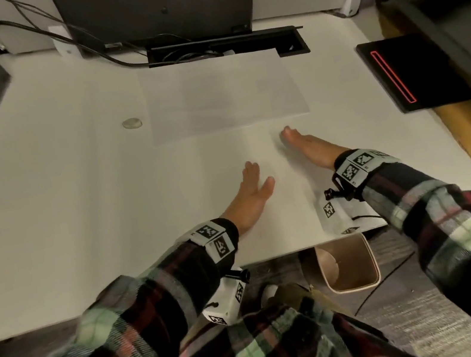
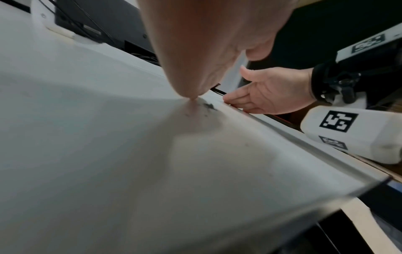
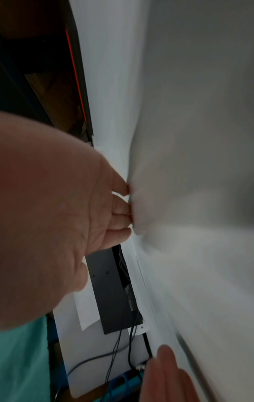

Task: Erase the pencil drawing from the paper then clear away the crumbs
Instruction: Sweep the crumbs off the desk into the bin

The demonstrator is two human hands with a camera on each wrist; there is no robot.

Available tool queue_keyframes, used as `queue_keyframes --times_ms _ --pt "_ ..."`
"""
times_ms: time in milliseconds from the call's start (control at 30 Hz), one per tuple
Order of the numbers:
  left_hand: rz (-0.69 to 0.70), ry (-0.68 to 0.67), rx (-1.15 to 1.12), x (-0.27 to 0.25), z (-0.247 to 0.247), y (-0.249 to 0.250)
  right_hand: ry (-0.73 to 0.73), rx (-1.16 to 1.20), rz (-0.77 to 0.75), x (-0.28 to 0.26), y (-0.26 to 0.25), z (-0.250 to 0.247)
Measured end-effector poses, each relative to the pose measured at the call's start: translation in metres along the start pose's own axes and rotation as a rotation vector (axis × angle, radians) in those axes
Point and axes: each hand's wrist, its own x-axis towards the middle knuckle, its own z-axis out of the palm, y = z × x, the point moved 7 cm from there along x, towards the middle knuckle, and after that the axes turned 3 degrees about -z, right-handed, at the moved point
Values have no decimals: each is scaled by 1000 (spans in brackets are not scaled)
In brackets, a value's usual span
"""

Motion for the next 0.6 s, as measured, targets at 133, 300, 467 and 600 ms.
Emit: queue_keyframes --times_ms 133,300,467,600 --pt "12 242 -90 -11 -49 -14 -70 -57 -59 6 -26 25" --pt "-112 330 261 -6 -77 -44 -217 -16 -222 -21 -33 68" --pt "-89 134 380 7 -37 -31 84 277 -227 -29 -21 21" --pt "-5 -59 217 6 -4 -8 139 176 -112 -3 -9 -14"
